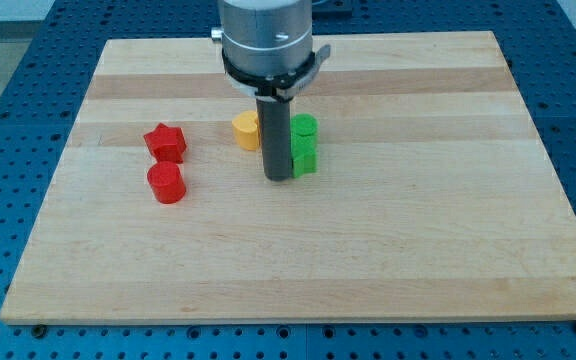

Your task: Move the yellow heart along with yellow hexagon a bit up

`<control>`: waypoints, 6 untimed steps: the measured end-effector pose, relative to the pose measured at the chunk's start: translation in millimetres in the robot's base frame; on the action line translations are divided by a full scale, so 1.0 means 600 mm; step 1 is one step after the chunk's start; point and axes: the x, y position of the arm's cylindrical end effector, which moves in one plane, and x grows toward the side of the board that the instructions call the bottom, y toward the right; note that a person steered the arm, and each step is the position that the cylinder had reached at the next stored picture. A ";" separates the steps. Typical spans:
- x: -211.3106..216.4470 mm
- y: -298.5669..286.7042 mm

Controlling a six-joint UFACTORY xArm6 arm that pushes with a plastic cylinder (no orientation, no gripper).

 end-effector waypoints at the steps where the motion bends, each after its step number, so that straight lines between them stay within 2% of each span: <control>1: -0.018 -0.038; 3: -0.045 -0.088; 6: -0.096 -0.021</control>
